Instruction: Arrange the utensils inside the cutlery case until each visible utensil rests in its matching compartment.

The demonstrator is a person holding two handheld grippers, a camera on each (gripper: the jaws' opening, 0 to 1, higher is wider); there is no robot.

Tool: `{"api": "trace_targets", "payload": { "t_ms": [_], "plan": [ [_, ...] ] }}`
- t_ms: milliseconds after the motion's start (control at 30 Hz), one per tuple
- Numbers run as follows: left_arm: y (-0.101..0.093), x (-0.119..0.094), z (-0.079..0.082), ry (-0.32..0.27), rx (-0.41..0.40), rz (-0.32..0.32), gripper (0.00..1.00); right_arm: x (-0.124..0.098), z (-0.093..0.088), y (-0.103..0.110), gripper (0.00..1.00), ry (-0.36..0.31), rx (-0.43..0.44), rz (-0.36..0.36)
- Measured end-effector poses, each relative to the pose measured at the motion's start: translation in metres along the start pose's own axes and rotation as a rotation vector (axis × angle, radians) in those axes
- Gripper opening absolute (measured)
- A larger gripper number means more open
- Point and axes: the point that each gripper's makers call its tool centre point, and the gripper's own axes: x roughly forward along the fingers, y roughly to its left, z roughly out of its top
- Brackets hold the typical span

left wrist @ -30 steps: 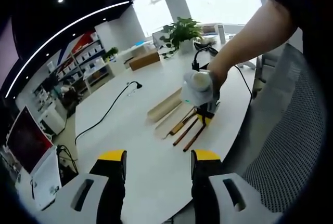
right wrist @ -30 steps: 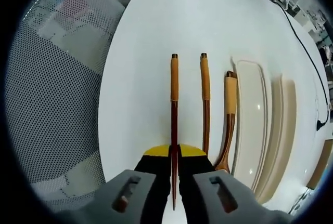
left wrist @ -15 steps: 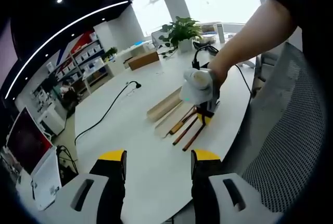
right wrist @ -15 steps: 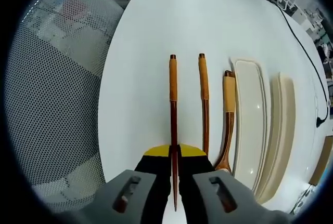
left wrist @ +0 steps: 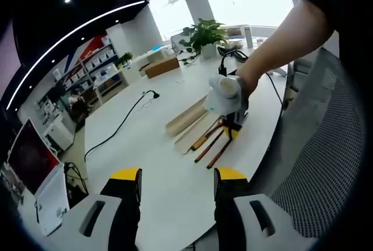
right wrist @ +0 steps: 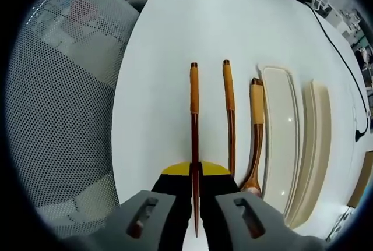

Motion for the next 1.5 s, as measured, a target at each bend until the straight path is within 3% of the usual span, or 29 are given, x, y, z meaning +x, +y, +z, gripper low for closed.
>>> {"api": "trace_targets", "payload": {
  "t_ms": [467,1500],
  "plan": [
    [0.0,0.001,-0.001,0.006,0.004,0.002,0.51,-0.005,0.0,0.002,0.0,-0.01,-0.012,0.01],
    [-0.001,0.001,-0.002,0.014,0.011,-0.007,0.51,-0.049,0.018,-0.014,0.0,-0.148,0.034,-0.029]
  ]
}}
